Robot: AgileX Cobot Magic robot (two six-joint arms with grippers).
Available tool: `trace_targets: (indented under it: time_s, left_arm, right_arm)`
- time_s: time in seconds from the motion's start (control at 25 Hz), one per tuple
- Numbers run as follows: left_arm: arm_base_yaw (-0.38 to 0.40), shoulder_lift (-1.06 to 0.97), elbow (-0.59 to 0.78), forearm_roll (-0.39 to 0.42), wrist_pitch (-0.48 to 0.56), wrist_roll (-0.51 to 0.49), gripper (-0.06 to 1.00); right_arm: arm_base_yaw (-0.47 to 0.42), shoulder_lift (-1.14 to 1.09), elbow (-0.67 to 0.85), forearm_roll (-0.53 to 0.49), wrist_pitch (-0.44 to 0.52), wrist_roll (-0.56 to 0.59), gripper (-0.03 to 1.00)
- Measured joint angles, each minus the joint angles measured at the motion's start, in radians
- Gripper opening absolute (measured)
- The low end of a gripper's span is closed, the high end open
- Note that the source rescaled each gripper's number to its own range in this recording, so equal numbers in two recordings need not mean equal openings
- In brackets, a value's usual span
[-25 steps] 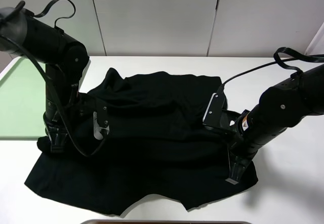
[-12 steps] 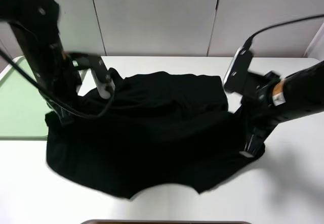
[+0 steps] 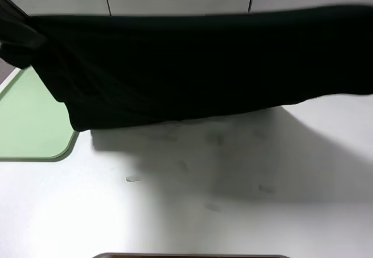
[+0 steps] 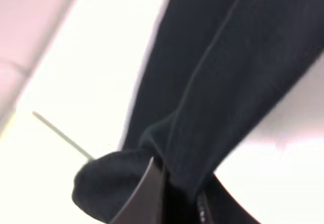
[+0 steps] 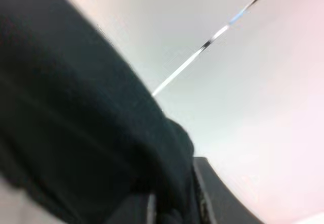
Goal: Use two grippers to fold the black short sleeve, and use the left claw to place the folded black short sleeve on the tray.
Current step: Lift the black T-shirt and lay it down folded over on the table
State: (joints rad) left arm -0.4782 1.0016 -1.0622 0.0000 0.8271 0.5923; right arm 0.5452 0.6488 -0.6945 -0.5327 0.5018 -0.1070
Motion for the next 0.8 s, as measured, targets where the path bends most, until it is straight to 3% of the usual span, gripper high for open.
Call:
trace_targets:
  time_s: [0.2,0.32,0.56,0.8]
  left_arm:
    - [-0.004,-0.192,-0.075,-0.116,-0.003,0.046,0.01]
    - [-0.004,-0.22,-0.148,-0.118,-0.009,0.061,0.01]
    - [-0.004,-0.09,-0.179,0.083,-0.034,0.059,0.01]
    - [-0.004,0.266,-0.179,0.256,-0.033,0.038,0.01]
  right_arm:
    - [0.0,-0.05,-0.205,0.004,0.016,-0.03,0.08]
    - [0.003,0.003,-0.313,0.007,0.019,-0.067,0.08]
    - [-0.006,0.259,-0.358,-0.119,0.083,-0.061,0.08]
    - [-0.079,0.535,-0.358,-0.209,0.086,-0.019,0.08]
